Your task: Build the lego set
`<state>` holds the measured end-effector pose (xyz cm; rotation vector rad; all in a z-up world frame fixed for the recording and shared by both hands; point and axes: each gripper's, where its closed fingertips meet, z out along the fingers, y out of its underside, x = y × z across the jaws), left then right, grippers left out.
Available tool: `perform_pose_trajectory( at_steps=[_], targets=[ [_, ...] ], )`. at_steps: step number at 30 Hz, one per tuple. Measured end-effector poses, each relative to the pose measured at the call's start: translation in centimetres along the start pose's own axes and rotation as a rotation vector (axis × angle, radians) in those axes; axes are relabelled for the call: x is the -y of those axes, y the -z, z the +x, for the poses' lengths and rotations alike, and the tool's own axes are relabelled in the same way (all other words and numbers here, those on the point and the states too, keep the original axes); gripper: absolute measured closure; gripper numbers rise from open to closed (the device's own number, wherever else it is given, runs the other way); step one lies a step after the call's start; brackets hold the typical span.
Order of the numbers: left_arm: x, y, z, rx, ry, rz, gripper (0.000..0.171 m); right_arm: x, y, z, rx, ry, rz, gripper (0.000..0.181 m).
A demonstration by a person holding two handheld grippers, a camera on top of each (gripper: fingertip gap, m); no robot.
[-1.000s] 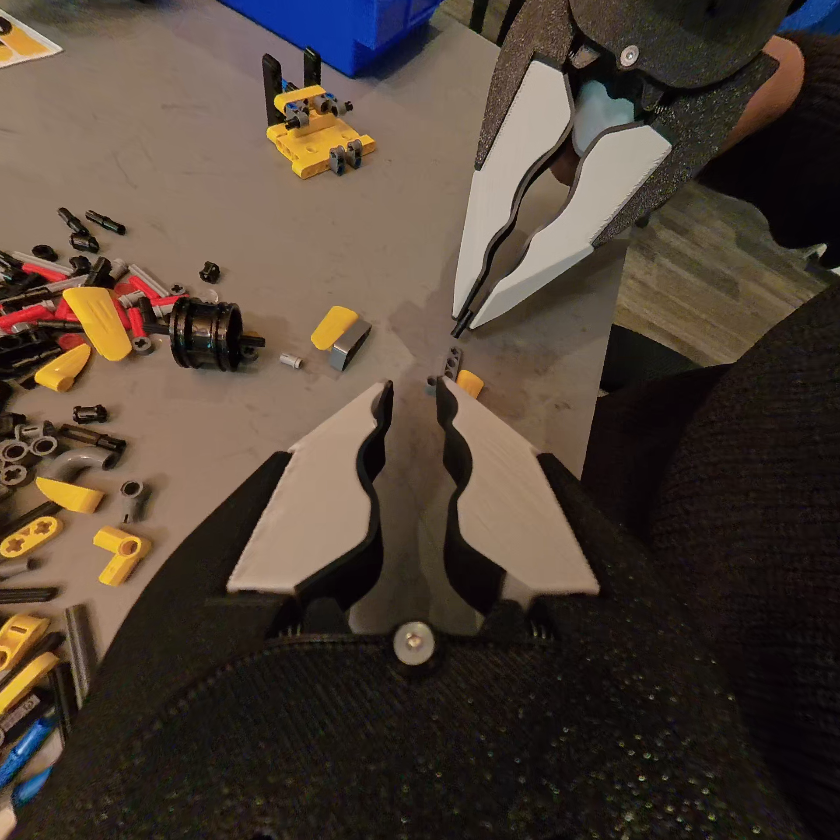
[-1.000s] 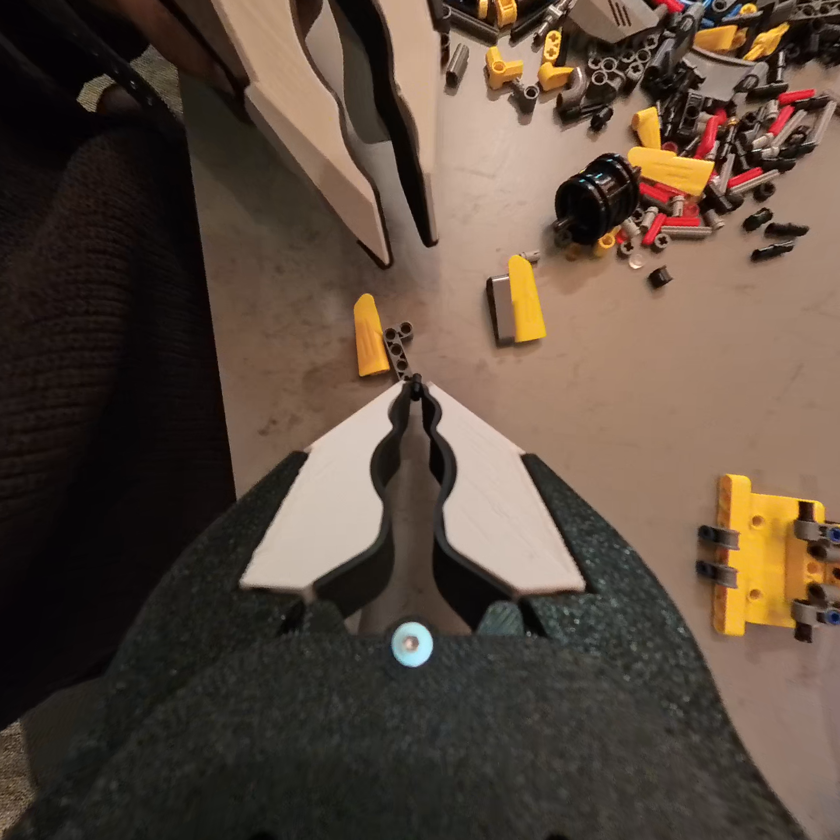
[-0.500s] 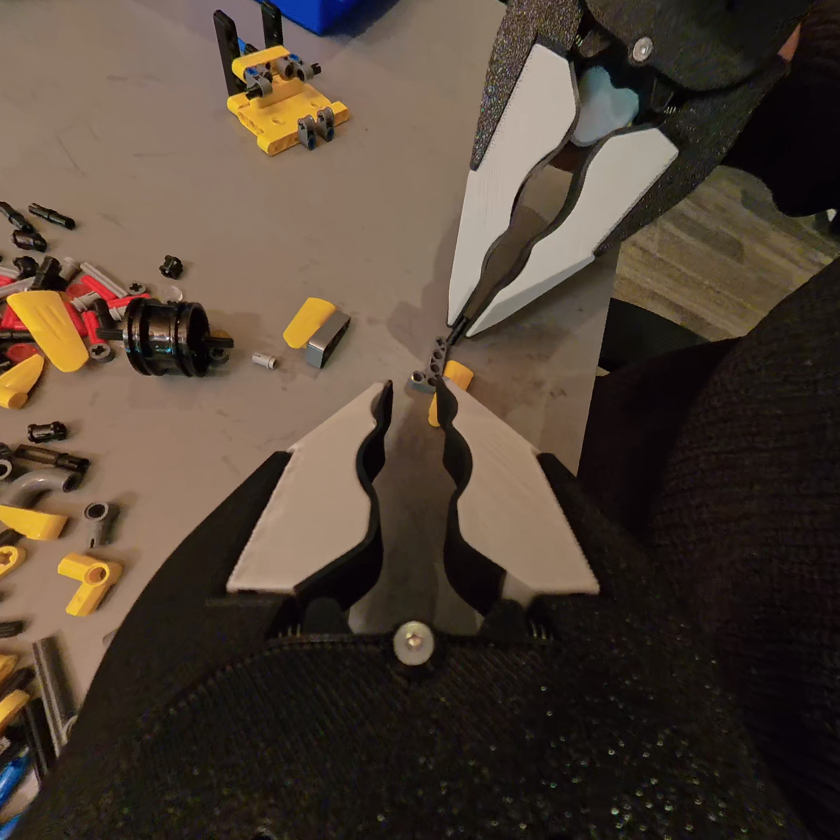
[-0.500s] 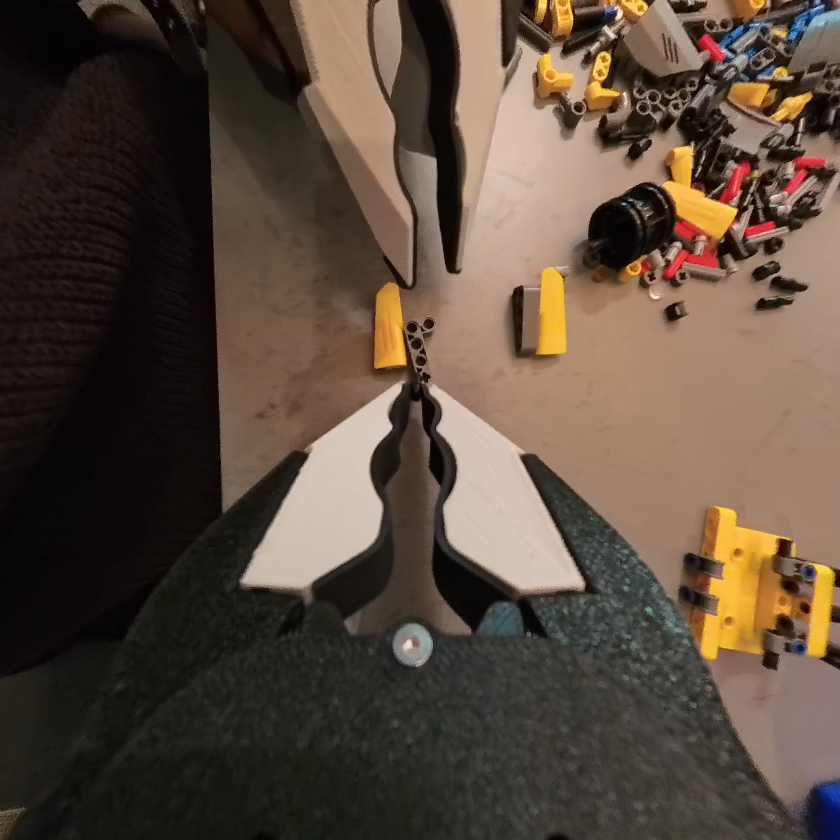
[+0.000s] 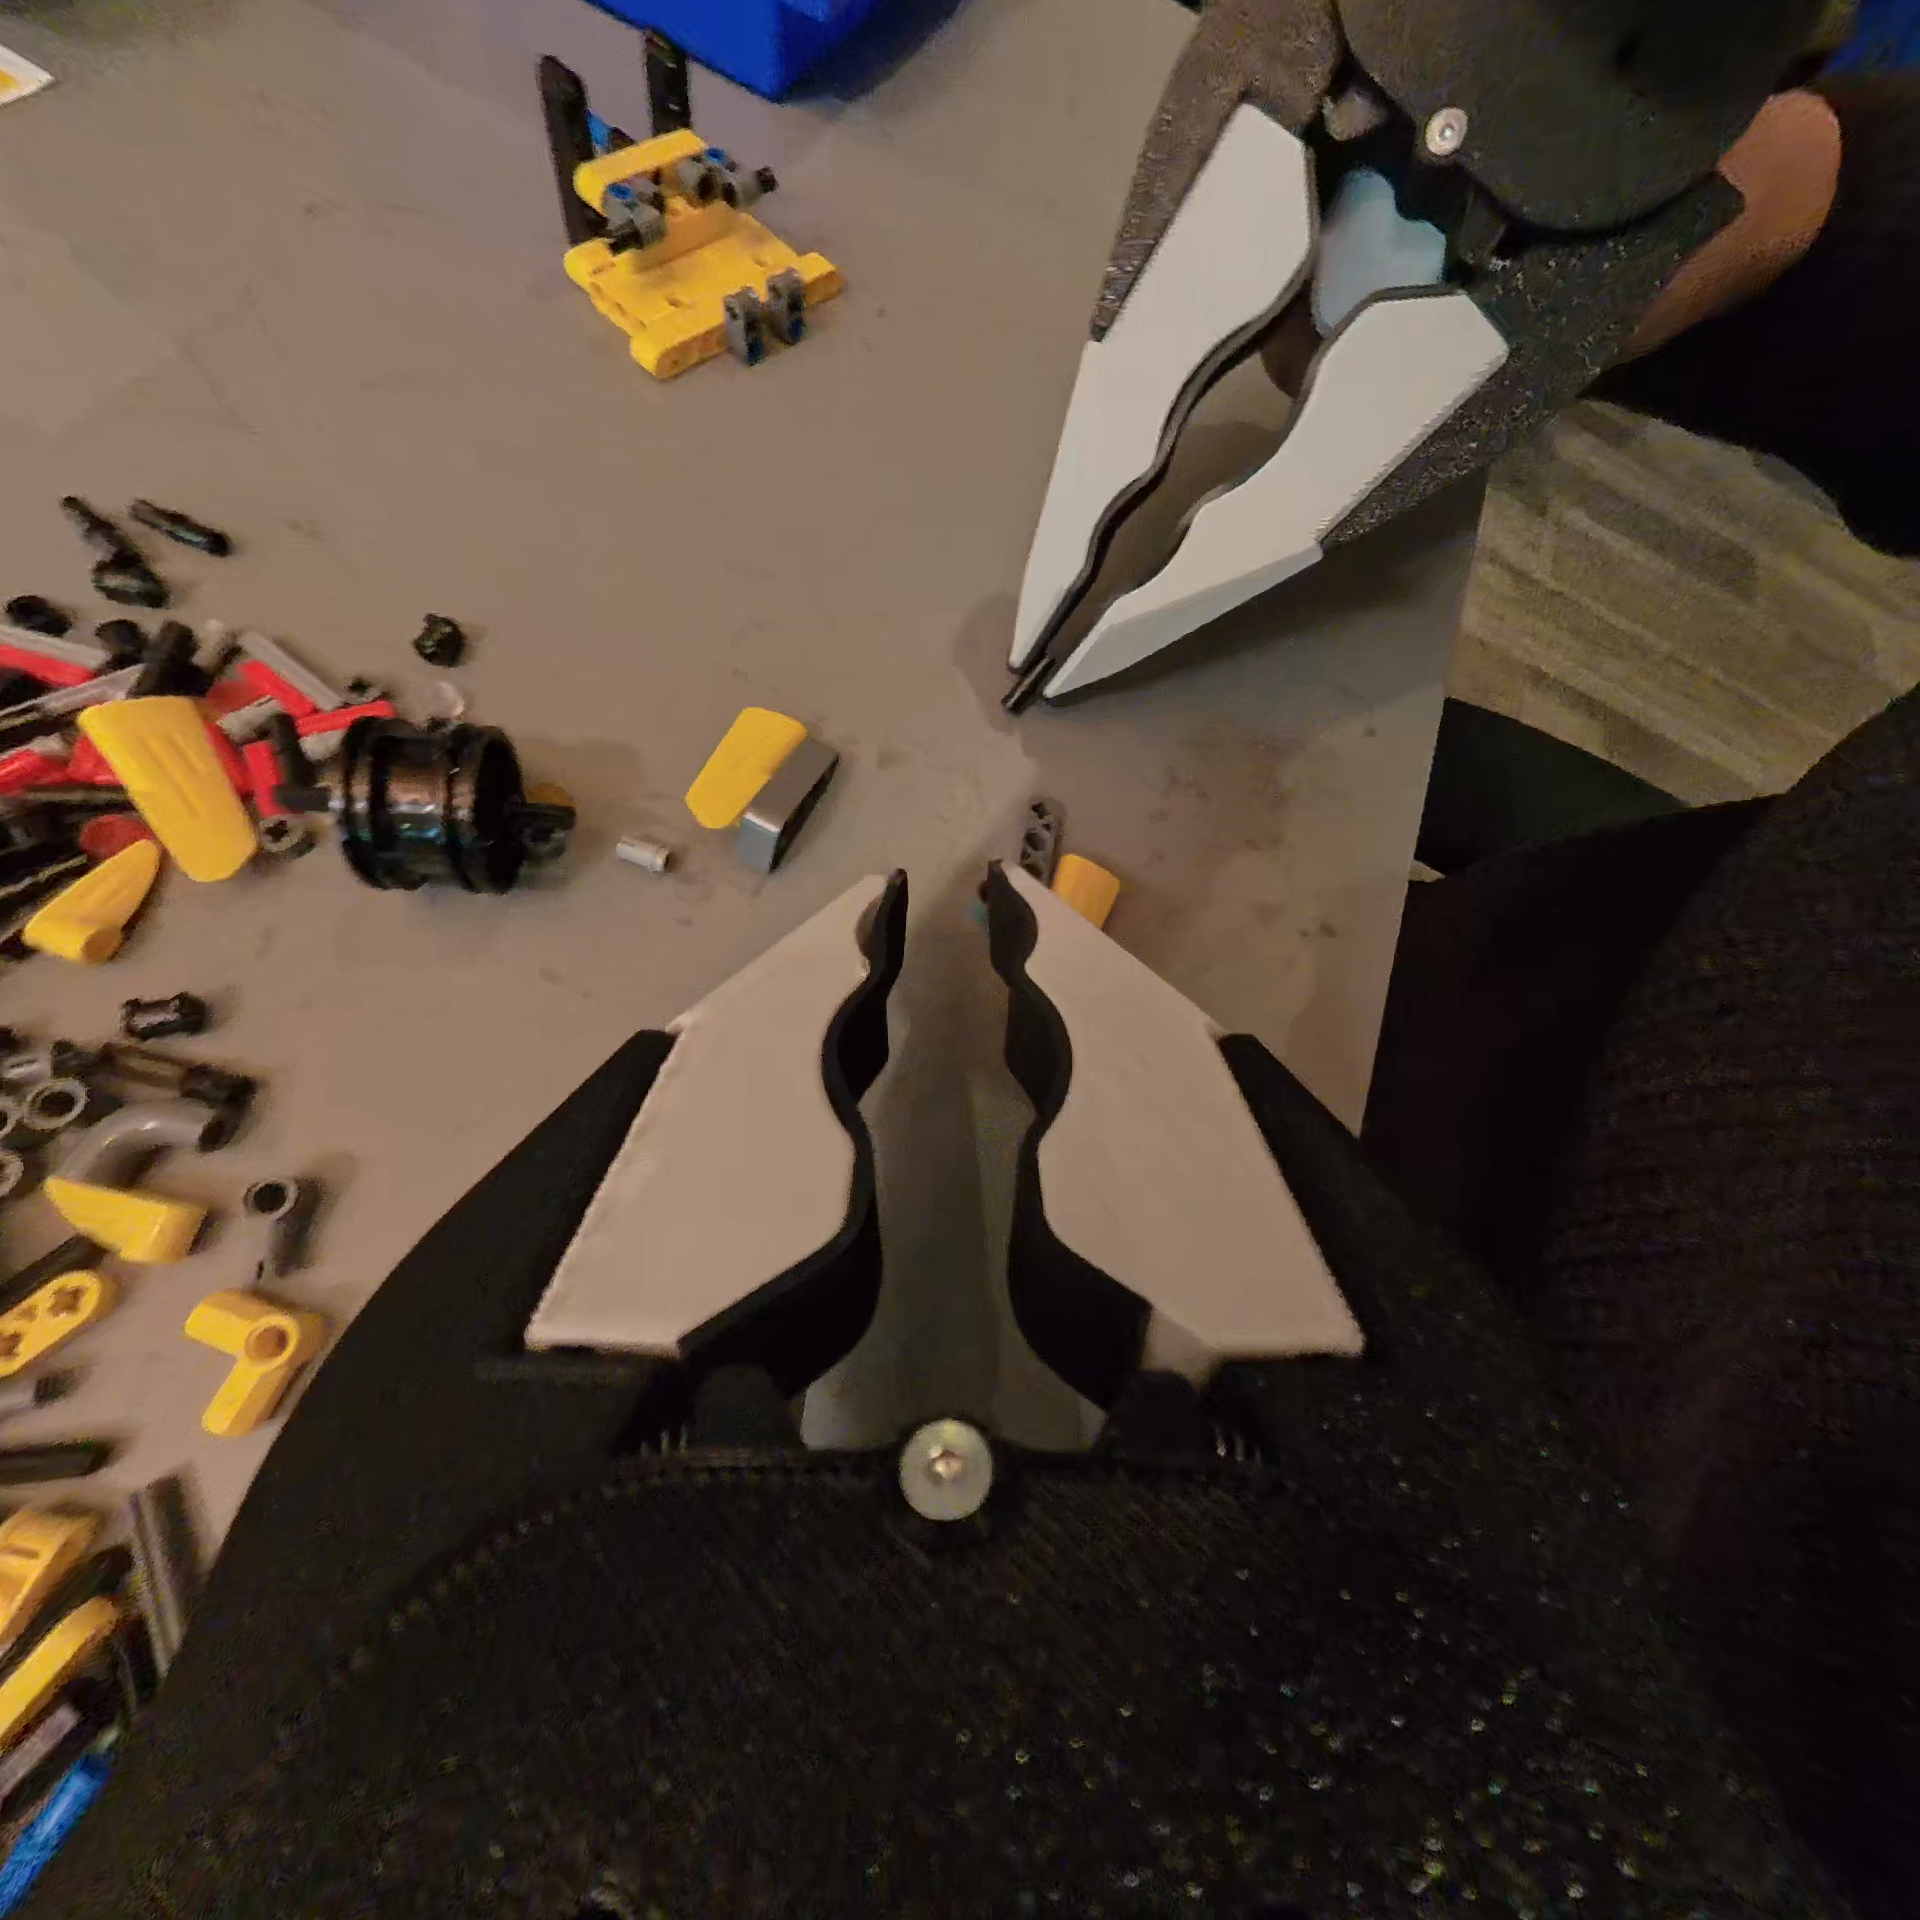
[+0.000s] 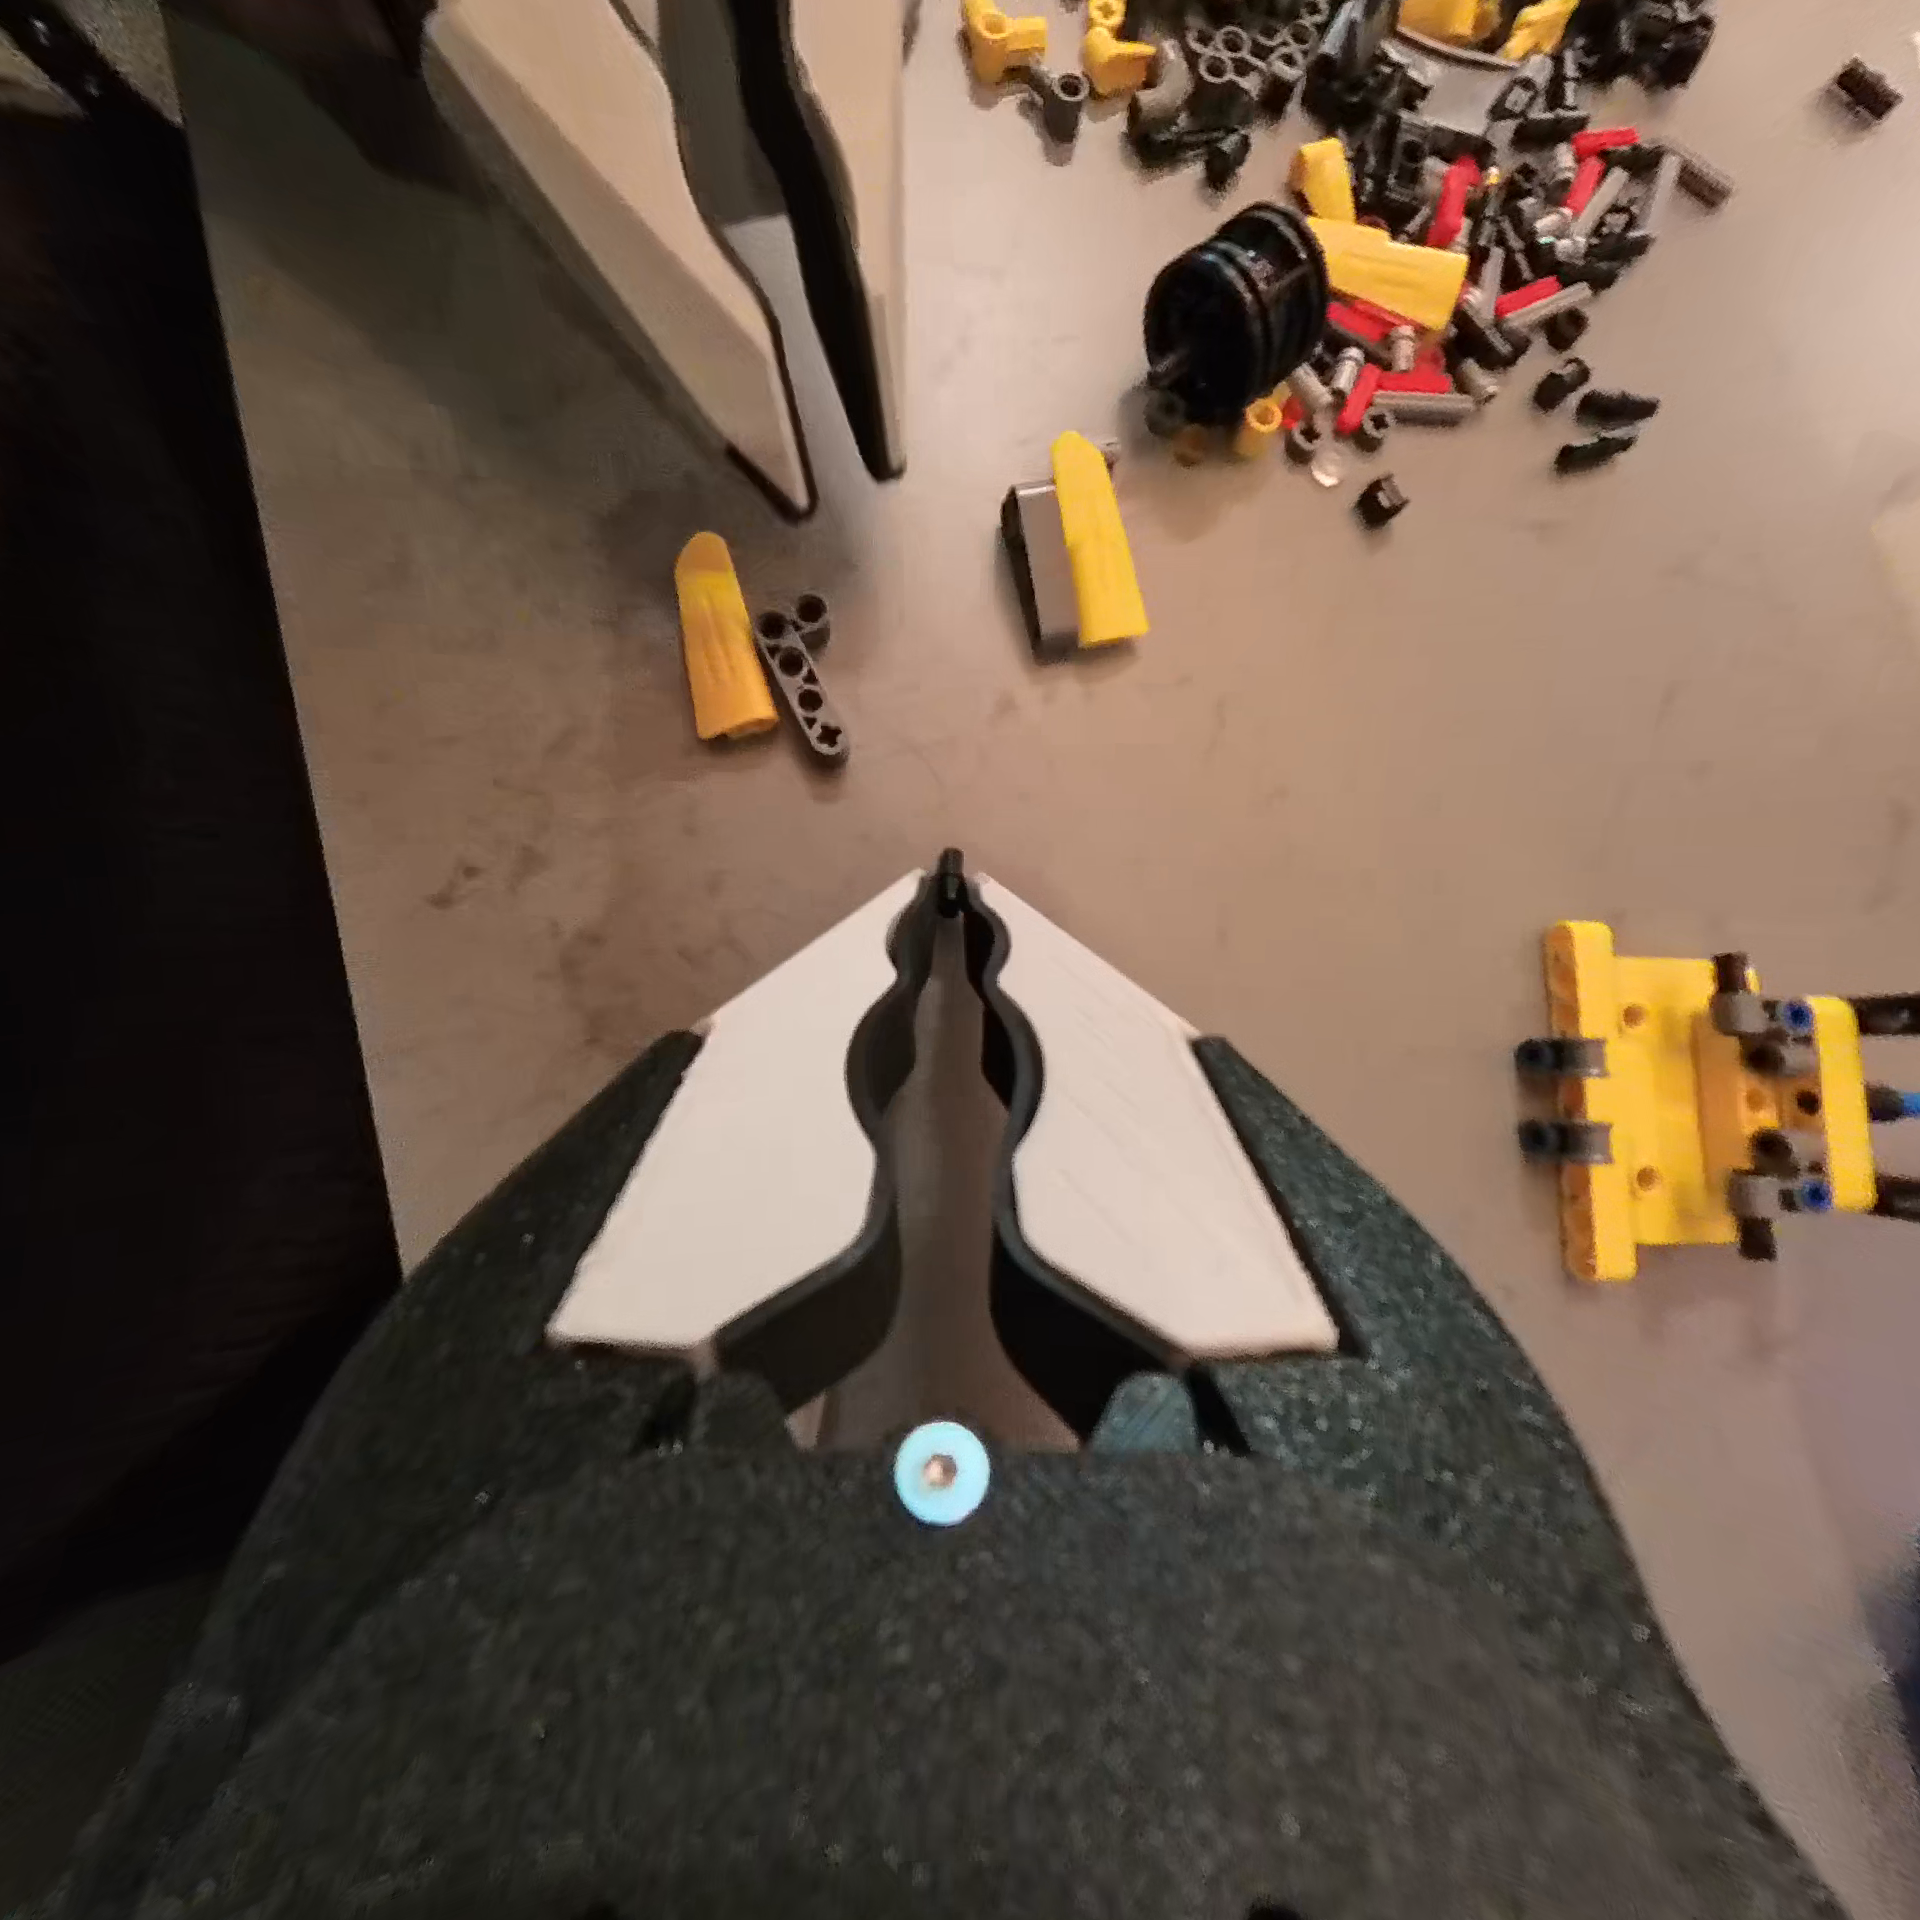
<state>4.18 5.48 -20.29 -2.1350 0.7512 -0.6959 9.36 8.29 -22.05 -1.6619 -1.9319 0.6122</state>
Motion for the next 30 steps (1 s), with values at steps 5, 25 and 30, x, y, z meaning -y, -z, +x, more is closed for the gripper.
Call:
perform_pose_trajectory(
  at_steps=[5,25,30],
  targets=[
    [-0.2,1.1,-1.3,0.041,0.039,0.026,0.159,-0.6,0.2,0.4,-0.041,-0.007,-0.01,0.167],
    [-0.6,1.2,-1.2,0.03,0.04,0.011,0.158,2.4,-2.0,-2.8,0.155,0.314,0.056,0.163],
    [-0.8,1.0,-1.2,0.029,0.038,-0.009,0.157,2.6,-2.3,-3.1,0.248,0.254,0.041,0.174]
  ],
)
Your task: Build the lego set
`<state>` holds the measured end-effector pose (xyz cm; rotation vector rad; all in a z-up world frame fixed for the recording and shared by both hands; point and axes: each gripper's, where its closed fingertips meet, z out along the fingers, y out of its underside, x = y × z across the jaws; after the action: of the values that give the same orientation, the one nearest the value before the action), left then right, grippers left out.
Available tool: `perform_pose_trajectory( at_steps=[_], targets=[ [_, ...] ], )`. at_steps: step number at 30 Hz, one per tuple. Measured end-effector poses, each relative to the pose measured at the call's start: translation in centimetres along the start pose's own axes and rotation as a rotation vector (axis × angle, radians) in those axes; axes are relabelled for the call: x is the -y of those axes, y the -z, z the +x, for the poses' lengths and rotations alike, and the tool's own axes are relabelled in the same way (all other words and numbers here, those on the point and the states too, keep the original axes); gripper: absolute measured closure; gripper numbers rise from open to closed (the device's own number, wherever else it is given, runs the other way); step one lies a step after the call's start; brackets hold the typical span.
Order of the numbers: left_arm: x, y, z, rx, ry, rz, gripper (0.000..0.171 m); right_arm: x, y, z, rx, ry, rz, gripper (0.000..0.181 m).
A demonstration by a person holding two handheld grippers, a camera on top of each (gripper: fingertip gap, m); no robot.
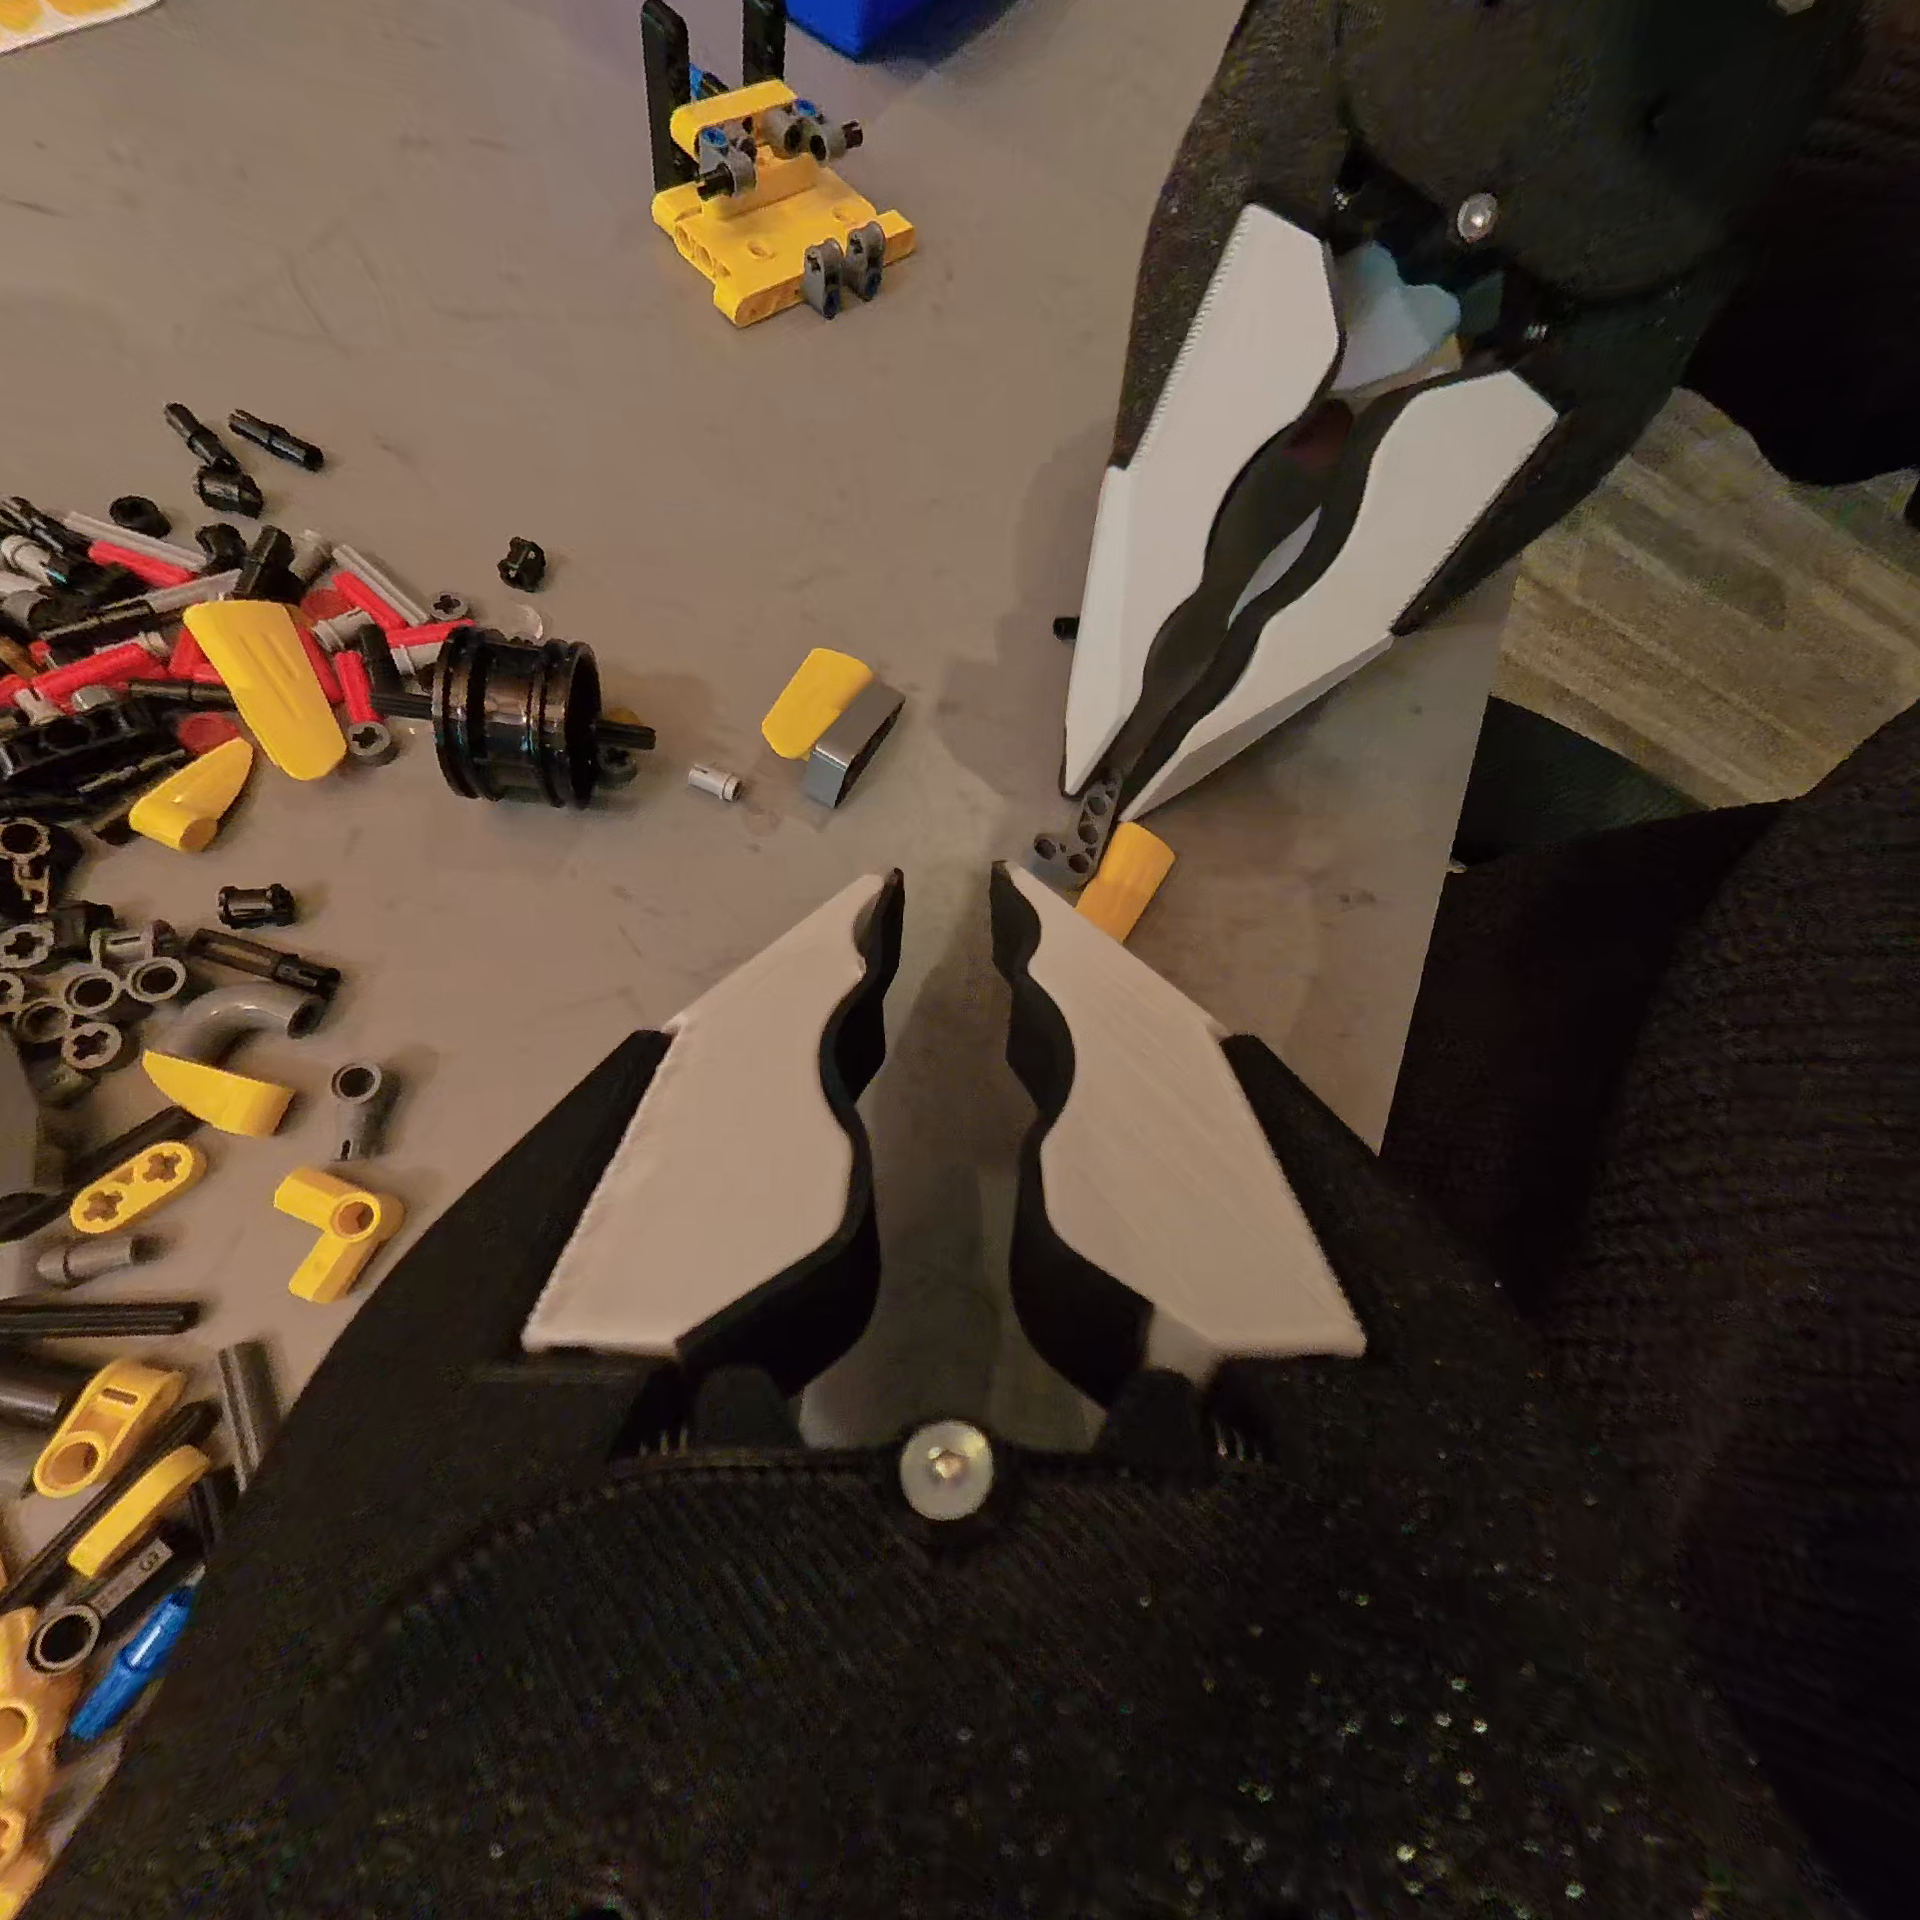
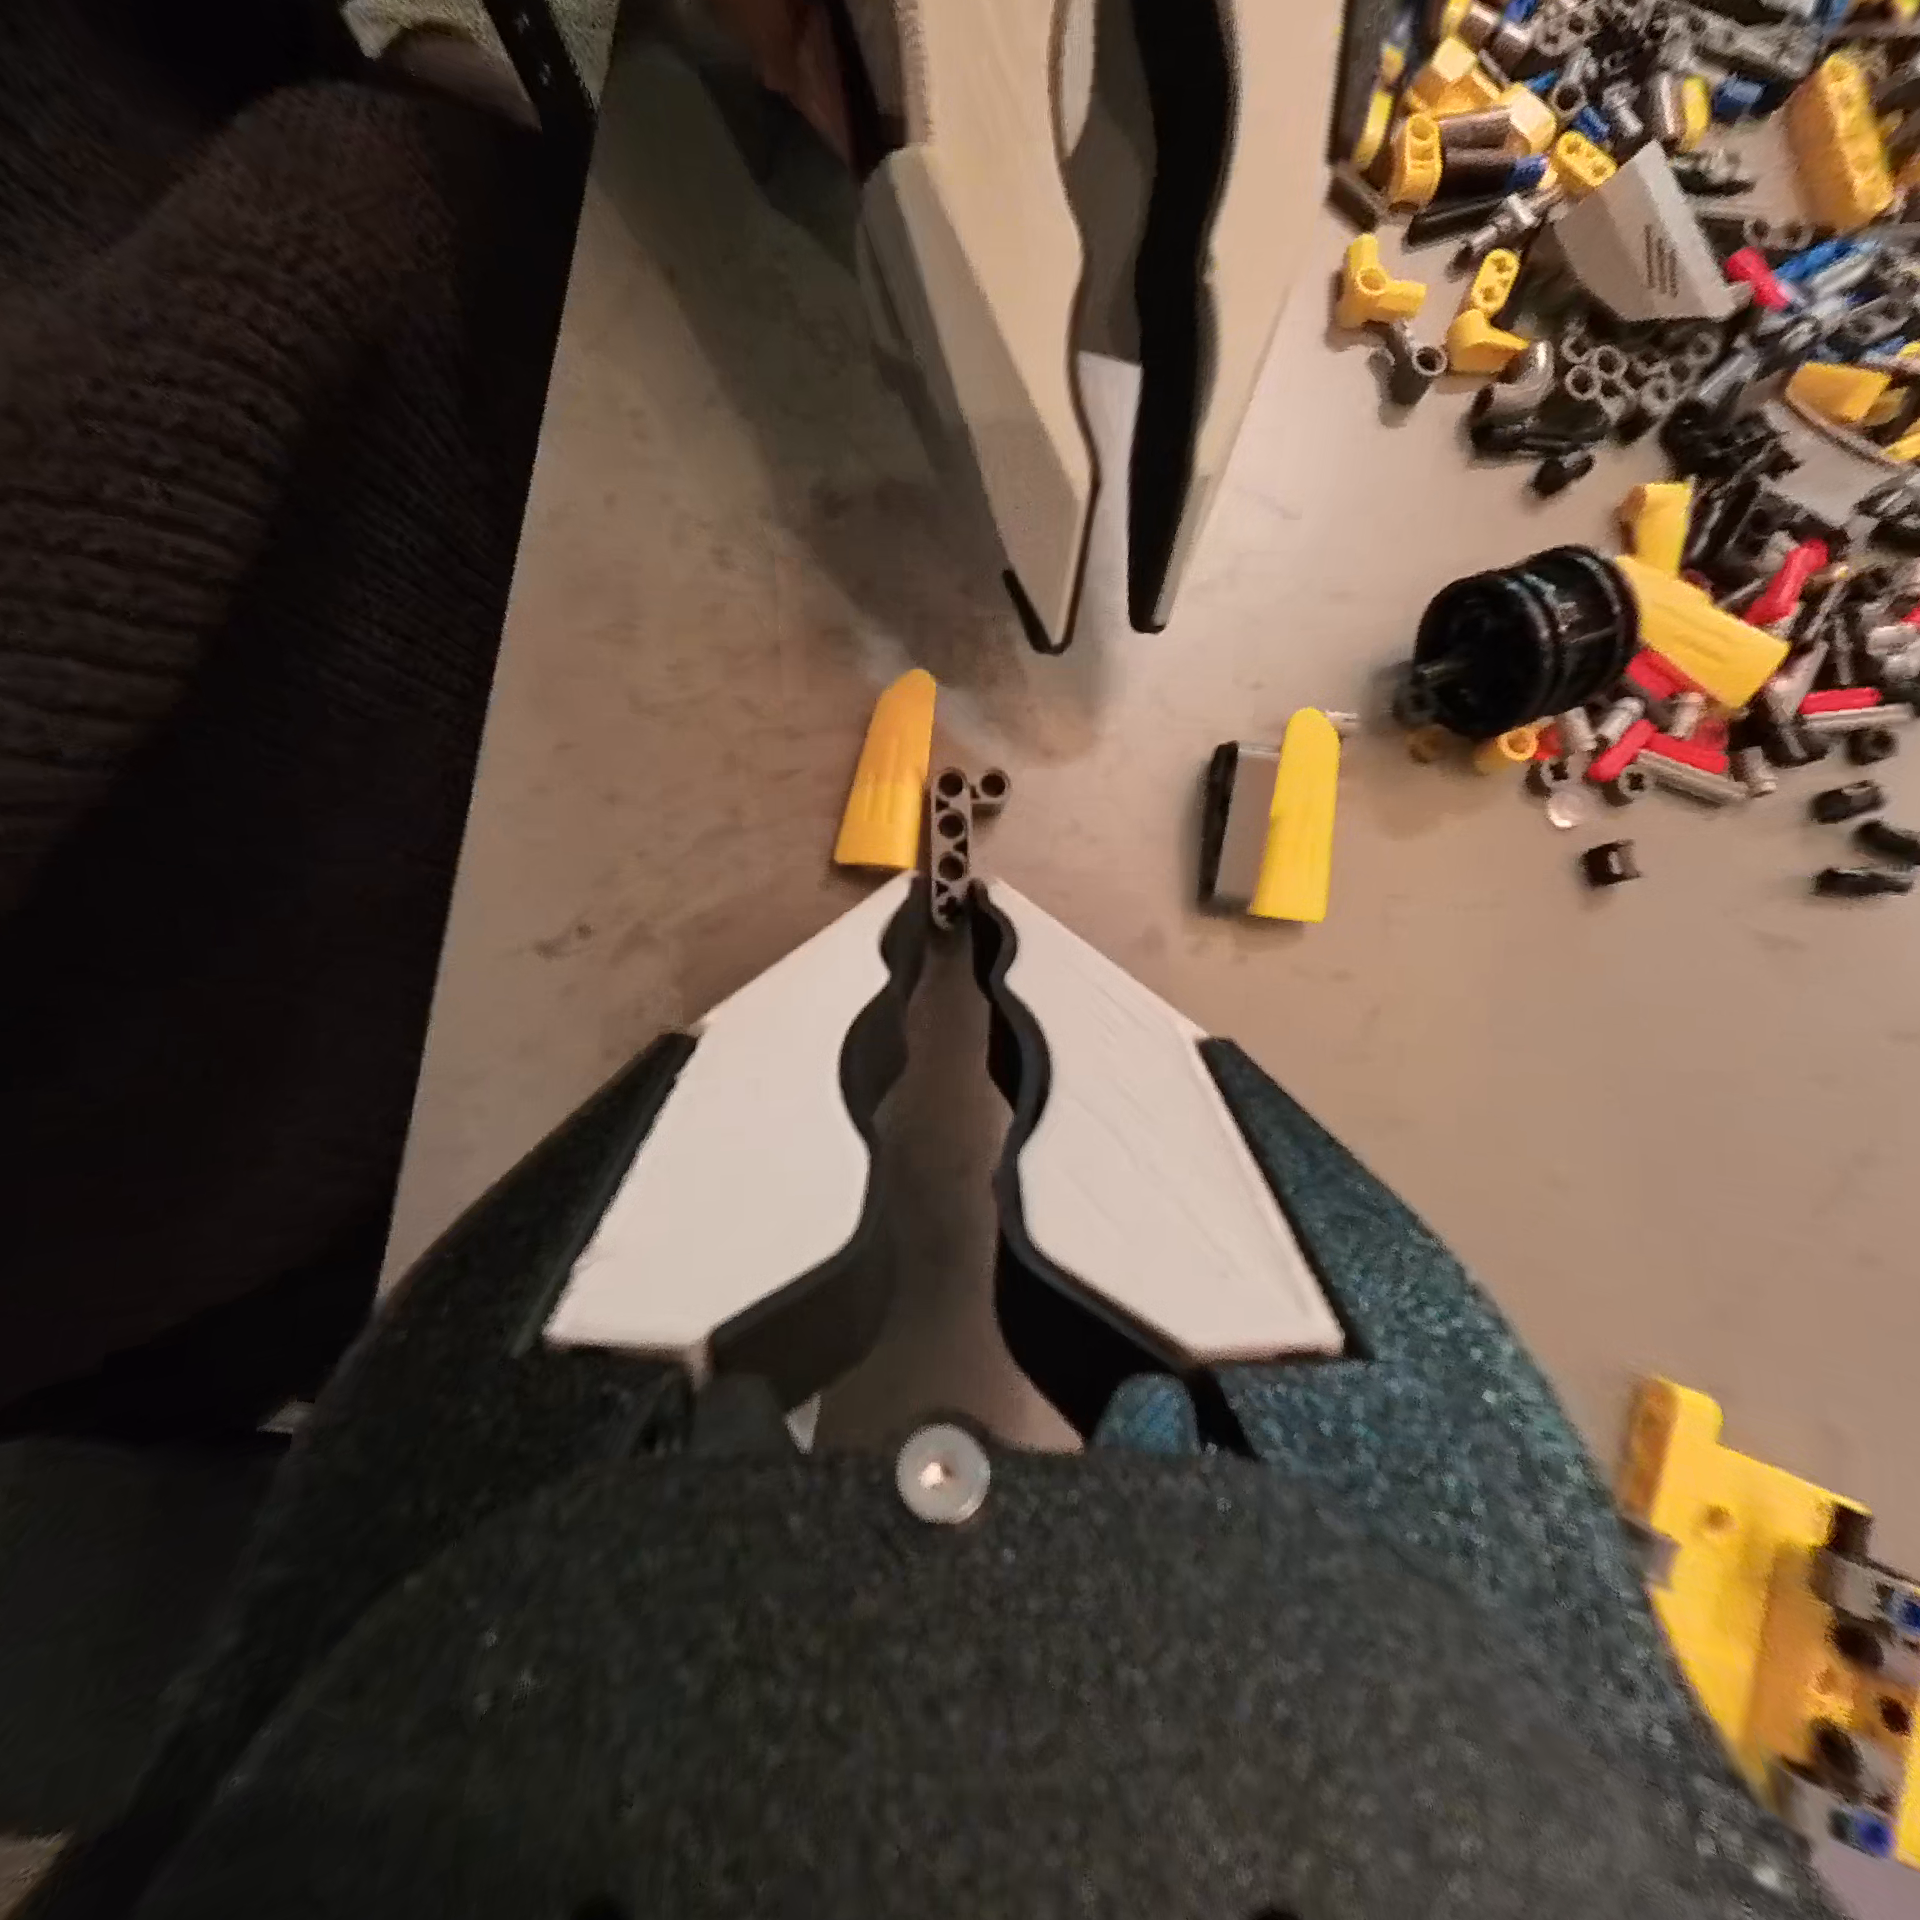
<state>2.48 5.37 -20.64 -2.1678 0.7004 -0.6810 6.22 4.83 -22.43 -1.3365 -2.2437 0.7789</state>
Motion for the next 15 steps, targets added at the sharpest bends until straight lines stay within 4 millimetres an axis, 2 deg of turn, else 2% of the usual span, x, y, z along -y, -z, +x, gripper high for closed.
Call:
perform_pose_trajectory(
  at_steps=[3,8,11,15],
  targets=[
    [0.1,0.1,0.3,-0.013,-0.015,0.011,0.157,0.4,0.1,0.3,0.058,-0.148,0.024,0.174],
    [0.5,0.5,1.0,-0.047,-0.044,0.048,0.155,2.0,1.2,0.7,0.22,-0.485,0.163,0.174],
    [0.6,0.7,1.5,-0.047,-0.09,0.058,0.151,1.6,1.3,1.0,0.251,-0.593,0.154,0.174],
    [0.9,0.5,1.9,-0.018,-0.168,0.074,0.147,2.2,1.0,-0.3,0.367,-0.665,0.159,0.174]
  ],
)
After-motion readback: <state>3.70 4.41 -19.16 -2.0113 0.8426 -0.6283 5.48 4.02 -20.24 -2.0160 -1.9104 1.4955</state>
